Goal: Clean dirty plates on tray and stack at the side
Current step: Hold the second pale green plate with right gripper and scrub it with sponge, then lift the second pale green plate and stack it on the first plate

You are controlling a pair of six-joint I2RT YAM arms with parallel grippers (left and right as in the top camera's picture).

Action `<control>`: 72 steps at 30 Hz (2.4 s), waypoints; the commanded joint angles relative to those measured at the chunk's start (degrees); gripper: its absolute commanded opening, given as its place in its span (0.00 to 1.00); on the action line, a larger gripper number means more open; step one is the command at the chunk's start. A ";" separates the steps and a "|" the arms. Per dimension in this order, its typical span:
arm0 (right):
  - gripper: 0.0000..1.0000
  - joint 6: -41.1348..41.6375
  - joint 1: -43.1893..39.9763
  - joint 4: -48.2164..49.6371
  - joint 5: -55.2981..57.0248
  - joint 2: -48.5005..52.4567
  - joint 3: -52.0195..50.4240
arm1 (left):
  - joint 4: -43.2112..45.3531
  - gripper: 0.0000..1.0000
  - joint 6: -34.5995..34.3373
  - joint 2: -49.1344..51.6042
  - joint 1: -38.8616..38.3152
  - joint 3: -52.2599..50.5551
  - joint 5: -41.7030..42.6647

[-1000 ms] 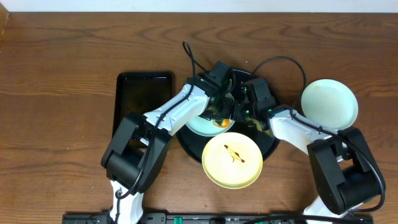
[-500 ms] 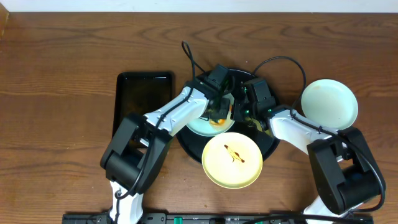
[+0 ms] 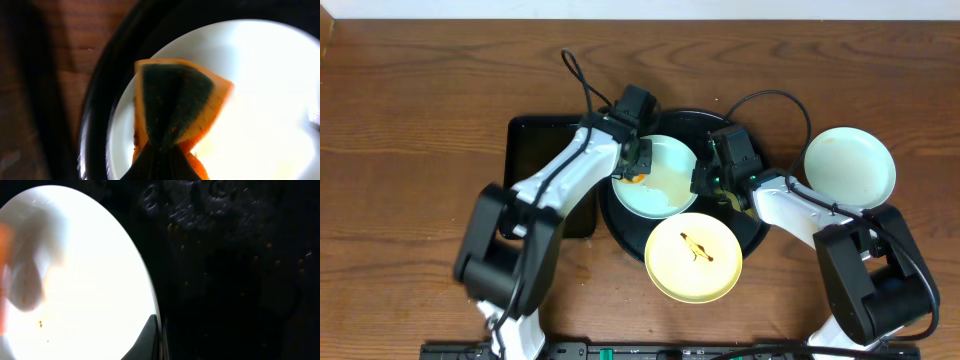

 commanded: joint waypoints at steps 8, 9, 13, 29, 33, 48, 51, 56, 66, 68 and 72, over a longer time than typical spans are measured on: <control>0.01 -8.20 -1.01 -0.07 11.63 -2.89 0.00 | -6.10 0.07 0.98 -13.40 4.33 0.39 -2.45; 0.01 -8.94 -1.01 -0.17 12.28 -3.67 0.04 | -6.43 0.07 0.98 -13.44 5.22 0.39 -2.45; 0.01 -12.74 -1.01 -1.46 15.56 -9.11 0.07 | -7.45 0.07 0.98 -13.49 9.75 0.39 -2.45; 0.01 -44.37 0.22 -0.90 35.98 -25.44 0.09 | -7.63 0.08 0.98 -13.46 19.89 0.39 -2.45; 0.01 -55.01 3.08 1.51 42.38 -25.73 0.09 | -7.63 0.08 0.98 -13.46 20.17 0.37 -2.45; 0.01 -69.29 13.70 6.38 55.41 -25.66 0.09 | -7.63 0.08 0.98 -13.46 20.17 0.37 -2.45; 0.01 -66.20 13.49 6.34 55.60 -25.66 0.09 | -7.63 0.08 0.96 -13.46 20.17 0.39 -2.45; 0.01 -55.17 11.37 5.35 55.56 -25.66 0.09 | -7.65 0.08 0.96 -13.46 20.17 0.37 -2.43; 0.01 -34.56 -2.73 -1.84 50.18 -25.68 0.09 | -7.65 0.08 0.96 -13.46 20.17 0.39 -2.43; 0.01 -33.11 -6.62 -1.86 49.00 -25.68 0.09 | -7.65 0.08 0.96 -13.46 20.17 0.37 -2.43; 0.01 -29.11 -14.78 -4.35 45.40 -25.68 0.09 | -7.67 0.08 0.96 -13.46 20.17 0.37 -2.43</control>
